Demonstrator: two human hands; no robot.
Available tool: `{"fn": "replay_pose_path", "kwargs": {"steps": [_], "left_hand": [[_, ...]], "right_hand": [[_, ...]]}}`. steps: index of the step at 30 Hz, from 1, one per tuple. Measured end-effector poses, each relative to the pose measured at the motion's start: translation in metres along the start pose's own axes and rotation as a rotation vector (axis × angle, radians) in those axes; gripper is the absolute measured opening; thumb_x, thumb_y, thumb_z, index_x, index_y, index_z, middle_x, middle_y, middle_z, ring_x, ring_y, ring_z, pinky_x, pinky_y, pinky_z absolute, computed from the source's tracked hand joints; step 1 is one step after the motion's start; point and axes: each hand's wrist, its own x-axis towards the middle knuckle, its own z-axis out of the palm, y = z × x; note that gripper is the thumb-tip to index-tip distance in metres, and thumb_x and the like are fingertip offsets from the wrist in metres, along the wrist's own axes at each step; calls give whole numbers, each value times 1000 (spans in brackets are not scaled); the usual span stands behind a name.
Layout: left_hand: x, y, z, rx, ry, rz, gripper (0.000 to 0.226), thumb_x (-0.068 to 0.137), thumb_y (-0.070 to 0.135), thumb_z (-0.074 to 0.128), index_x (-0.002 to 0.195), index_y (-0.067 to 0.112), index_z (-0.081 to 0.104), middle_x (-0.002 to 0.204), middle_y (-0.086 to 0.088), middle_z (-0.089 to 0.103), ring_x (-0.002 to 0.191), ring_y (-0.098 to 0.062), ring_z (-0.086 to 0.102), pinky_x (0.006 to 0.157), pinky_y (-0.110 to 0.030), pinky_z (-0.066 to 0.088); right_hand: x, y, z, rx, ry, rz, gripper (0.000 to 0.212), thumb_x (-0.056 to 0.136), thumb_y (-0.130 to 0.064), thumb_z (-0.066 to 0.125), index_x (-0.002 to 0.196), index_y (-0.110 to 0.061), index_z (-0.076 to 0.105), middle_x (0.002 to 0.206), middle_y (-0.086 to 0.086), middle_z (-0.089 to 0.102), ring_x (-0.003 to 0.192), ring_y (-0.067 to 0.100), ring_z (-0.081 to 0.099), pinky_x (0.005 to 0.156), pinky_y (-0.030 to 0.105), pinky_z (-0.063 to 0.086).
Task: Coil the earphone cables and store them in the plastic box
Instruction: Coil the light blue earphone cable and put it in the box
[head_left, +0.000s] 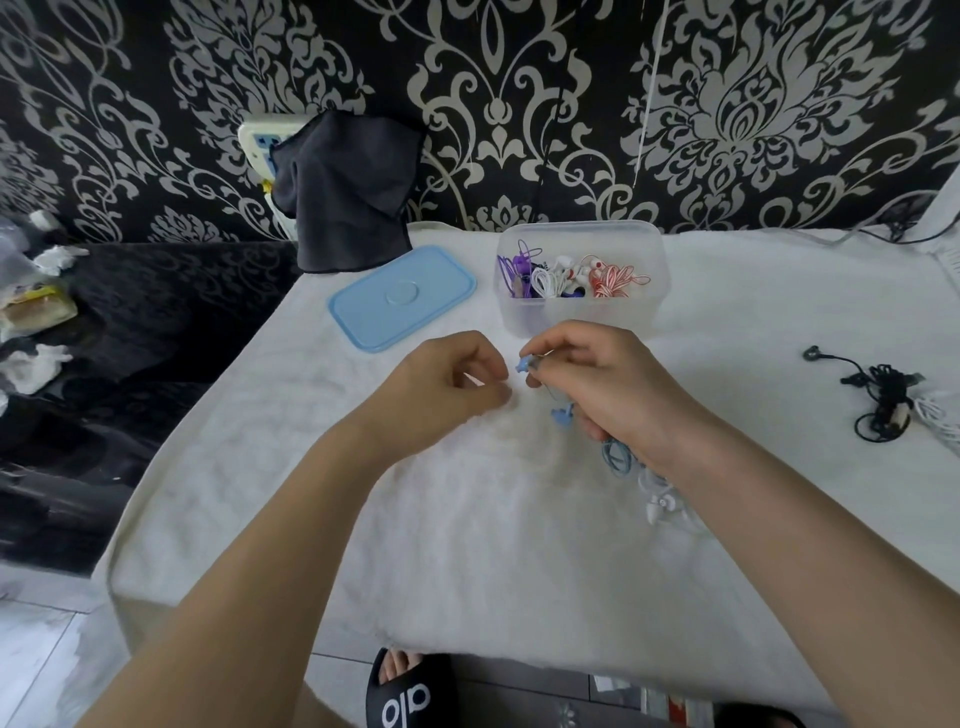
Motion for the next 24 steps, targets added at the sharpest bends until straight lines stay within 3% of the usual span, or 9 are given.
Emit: {"fn": "replay_pose_path", "kwargs": {"steps": [7, 15, 18, 21, 24], "left_hand": [[-3, 4, -2, -59, -7, -1, 10, 88, 12, 74, 91, 19, 67, 93, 2, 77, 68, -11, 61, 67, -30, 51], [-6, 8, -3, -97, 15, -2, 11, 87, 6, 74, 92, 14, 69, 88, 1, 77, 68, -13, 60, 70, -34, 51], [-7, 10, -4, -112, 30, -4, 13, 85, 1, 74, 93, 10, 69, 83, 3, 78, 72, -9, 68, 79, -37, 56], [-8, 10, -5, -122, 33, 6, 17, 83, -4, 73, 94, 8, 70, 85, 1, 79, 83, -16, 76, 87, -39, 59], [-8, 11, -6, -122, 35, 34, 18, 85, -9, 67, 94, 6, 70, 85, -3, 79, 82, -14, 77, 82, -29, 59]], "right_hand": [[0, 2, 6, -26, -6, -38, 14, 95, -13, 61, 99, -20, 72, 91, 5, 76, 32, 3, 35, 40, 20, 30], [-1, 3, 9, -13, 31, -47, 11, 94, -15, 65, 102, -15, 74, 93, 8, 75, 33, 0, 43, 36, 13, 32], [-3, 2, 9, -1, 44, -62, 12, 94, -14, 66, 103, -12, 74, 94, 7, 75, 37, -5, 48, 36, 9, 32], [-3, 2, 8, 10, 57, -67, 11, 94, -13, 66, 102, -11, 73, 94, 5, 74, 39, -8, 51, 36, 8, 32], [-2, 2, 8, 26, 57, -62, 10, 93, -14, 67, 99, -12, 75, 91, 6, 76, 43, -7, 53, 37, 9, 33]]}}
